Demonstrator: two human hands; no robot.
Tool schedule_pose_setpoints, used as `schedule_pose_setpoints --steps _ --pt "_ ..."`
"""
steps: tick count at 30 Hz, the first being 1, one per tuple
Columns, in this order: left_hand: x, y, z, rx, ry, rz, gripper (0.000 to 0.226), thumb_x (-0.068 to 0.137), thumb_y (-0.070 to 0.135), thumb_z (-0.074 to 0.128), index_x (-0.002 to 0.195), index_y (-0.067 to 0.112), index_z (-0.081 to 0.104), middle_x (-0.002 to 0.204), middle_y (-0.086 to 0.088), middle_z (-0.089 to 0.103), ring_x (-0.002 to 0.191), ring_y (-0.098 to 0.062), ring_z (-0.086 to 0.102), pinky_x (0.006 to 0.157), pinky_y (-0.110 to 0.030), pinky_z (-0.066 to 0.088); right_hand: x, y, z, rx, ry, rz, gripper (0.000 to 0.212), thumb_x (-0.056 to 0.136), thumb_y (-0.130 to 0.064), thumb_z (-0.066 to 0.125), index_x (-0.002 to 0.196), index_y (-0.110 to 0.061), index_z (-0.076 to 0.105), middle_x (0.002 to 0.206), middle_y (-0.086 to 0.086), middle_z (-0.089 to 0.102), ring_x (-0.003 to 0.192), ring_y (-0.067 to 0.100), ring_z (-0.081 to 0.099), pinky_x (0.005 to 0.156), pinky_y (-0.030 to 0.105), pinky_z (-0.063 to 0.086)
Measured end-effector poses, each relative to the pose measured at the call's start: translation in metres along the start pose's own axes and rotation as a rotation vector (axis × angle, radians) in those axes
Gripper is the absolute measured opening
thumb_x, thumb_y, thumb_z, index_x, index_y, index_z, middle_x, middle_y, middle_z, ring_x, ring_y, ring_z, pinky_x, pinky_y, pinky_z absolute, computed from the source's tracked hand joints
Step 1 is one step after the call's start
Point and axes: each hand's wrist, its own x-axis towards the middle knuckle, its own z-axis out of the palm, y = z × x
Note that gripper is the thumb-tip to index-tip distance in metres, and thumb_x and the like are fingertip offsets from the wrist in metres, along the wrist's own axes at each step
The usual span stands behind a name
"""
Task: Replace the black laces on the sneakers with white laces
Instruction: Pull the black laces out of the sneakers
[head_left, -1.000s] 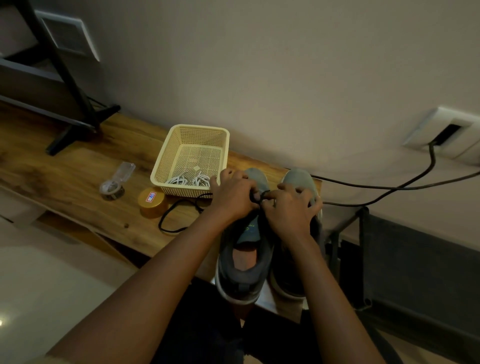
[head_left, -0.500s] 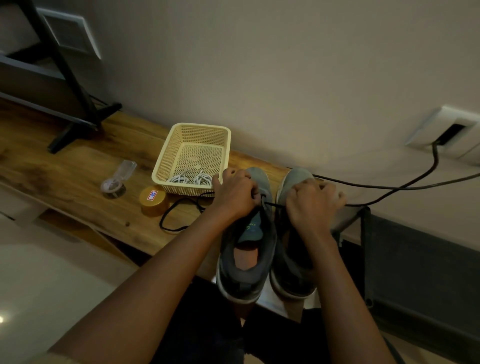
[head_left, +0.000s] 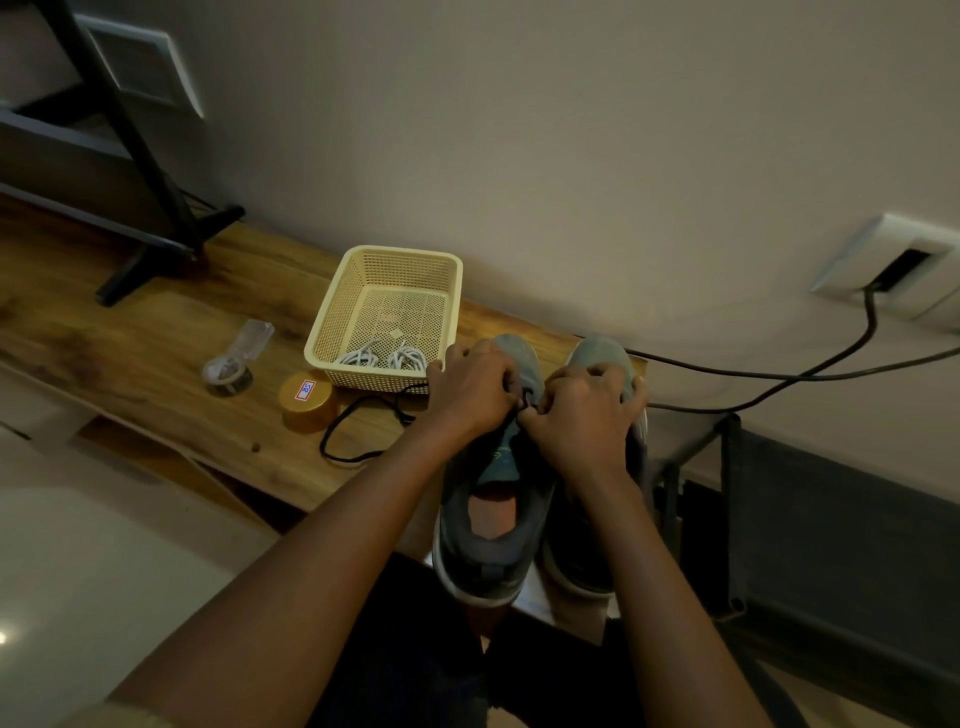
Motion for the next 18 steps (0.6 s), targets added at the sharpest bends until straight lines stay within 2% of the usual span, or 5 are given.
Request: schedule_pose_setpoints --steps 5,9,12,14,18 --pt "0.002 -0.003 -0.006 -0.144 0.255 -0.093 0.017 0.091 0.019 0.058 0.074 0.022 0.054 0.099 0.002 0.062 0.102 -0.024 0.055 0.085 -0.04 0.041 -0.001 0.0 0.002 -0.012 0.032 0.003 0.02 0.082 -0.032 0.059 0.078 -0.013 0.064 0.106 -0.002 0.061 0.124 0.026 0.033 0.112 0.052 0.003" --pt "0.004 -0.01 -0.019 -0.141 0.4 -0.193 0.012 0.094 0.02 0.053 0.083 0.02 0.054 0.108 0.001 0.061 0.108 -0.023 0.049 0.09 -0.038 0.032 -0.001 0.0 0.002 0.001 0.049 0.011 0.02 0.081 -0.031 0.059 0.08 -0.011 0.064 0.099 0.0 0.059 0.122 0.027 0.034 0.111 0.05 0.005" --pt "0.003 -0.017 -0.024 -0.135 0.359 -0.222 0.005 0.093 0.017 0.054 0.091 0.021 0.055 0.117 0.0 0.058 0.114 -0.025 0.046 0.092 -0.039 0.032 -0.001 -0.001 0.003 0.001 0.061 0.013 0.021 0.081 -0.031 0.06 0.079 -0.011 0.064 0.099 0.0 0.059 0.12 0.027 0.035 0.111 0.051 0.007" --pt "0.001 -0.016 -0.024 -0.11 0.284 -0.144 0.021 0.088 0.013 0.057 0.106 0.022 0.053 0.128 -0.001 0.05 0.123 -0.026 0.039 0.097 -0.042 0.029 -0.002 -0.001 0.004 -0.001 0.056 0.018 0.024 0.081 -0.035 0.06 0.079 -0.012 0.065 0.103 0.0 0.059 0.12 0.027 0.035 0.111 0.053 0.007" --pt "-0.005 -0.004 -0.017 0.037 0.014 0.066 0.037 0.078 0.024 0.069 0.11 0.031 0.052 0.151 0.003 0.022 0.142 -0.026 0.005 0.112 -0.052 0.005 -0.002 0.0 0.004 -0.015 0.046 0.02 0.03 0.081 -0.043 0.061 0.09 -0.016 0.07 0.117 -0.002 0.056 0.123 0.028 0.031 0.11 0.053 0.006"
